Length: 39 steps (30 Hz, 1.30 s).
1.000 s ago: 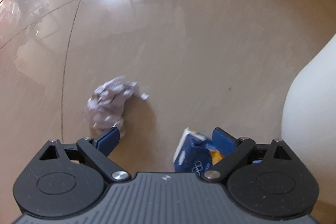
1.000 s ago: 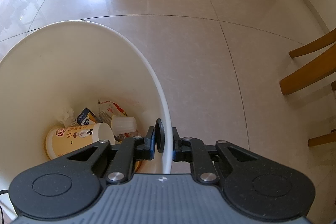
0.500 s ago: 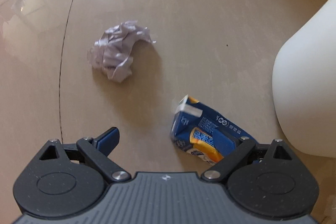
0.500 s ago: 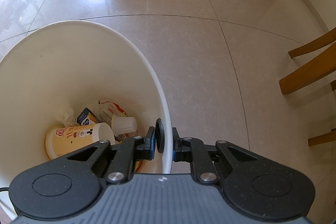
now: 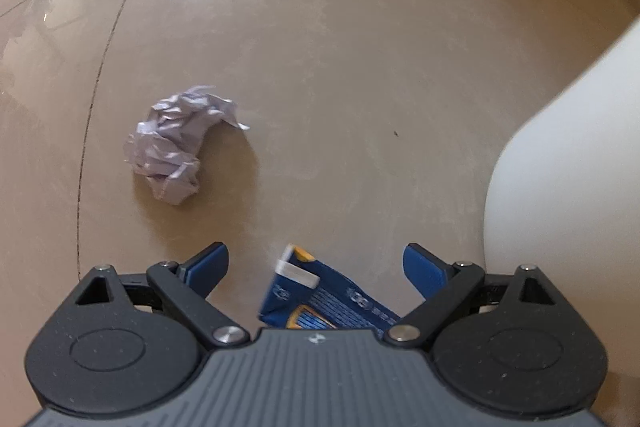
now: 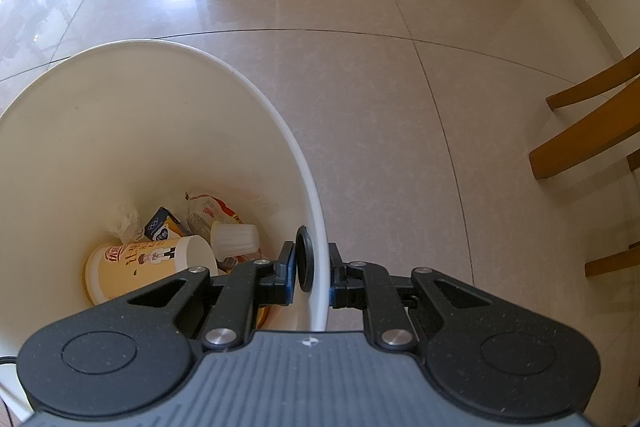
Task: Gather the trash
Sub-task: 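Move the left gripper to the second blue juice carton and grasp it, then carry the juice carton over the bin and release it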
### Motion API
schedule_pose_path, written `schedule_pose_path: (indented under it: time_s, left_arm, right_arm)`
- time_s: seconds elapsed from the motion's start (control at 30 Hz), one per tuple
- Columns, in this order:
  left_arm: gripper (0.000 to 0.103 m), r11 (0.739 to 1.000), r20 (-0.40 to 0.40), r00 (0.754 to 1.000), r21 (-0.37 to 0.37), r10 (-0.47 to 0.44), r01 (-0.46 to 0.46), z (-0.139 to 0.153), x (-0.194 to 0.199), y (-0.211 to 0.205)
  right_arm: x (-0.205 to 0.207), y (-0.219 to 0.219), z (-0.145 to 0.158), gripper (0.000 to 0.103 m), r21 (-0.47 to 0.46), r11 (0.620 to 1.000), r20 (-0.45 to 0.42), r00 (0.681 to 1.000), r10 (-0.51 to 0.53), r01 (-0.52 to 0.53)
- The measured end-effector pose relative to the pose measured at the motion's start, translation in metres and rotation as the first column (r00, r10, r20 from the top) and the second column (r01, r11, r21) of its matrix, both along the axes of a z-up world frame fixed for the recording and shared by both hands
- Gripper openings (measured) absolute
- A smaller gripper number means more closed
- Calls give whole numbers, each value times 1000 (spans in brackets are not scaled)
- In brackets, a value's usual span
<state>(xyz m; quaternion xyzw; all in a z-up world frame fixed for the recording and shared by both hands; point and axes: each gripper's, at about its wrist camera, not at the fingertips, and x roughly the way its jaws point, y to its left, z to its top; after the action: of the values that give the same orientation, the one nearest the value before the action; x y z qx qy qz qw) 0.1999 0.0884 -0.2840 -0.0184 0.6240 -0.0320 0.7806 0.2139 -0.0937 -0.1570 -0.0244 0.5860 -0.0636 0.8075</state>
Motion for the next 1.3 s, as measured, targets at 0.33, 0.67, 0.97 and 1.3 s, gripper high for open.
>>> schedule_pose_path:
  time_s: [0.33, 0.67, 0.97, 1.3]
  left_arm:
    - [95, 997, -89, 995, 72, -32, 39, -7, -42, 19]
    - [51, 999, -105, 994, 49, 6, -1, -19, -50, 19]
    - [49, 992, -73, 992, 63, -101, 105, 6, -63, 12]
    - [49, 981, -96, 979, 55, -180, 186, 53, -64, 11]
  right_arm:
    - [-1, -3, 3, 17, 15, 1000, 3, 1000, 0, 0]
    - [0, -3, 5, 17, 9, 1000, 1, 1000, 1, -1]
    - [0, -2, 4, 17, 7, 1000, 0, 1000, 1, -1]
    - [0, -3, 5, 17, 15, 1000, -6, 1000, 8, -8]
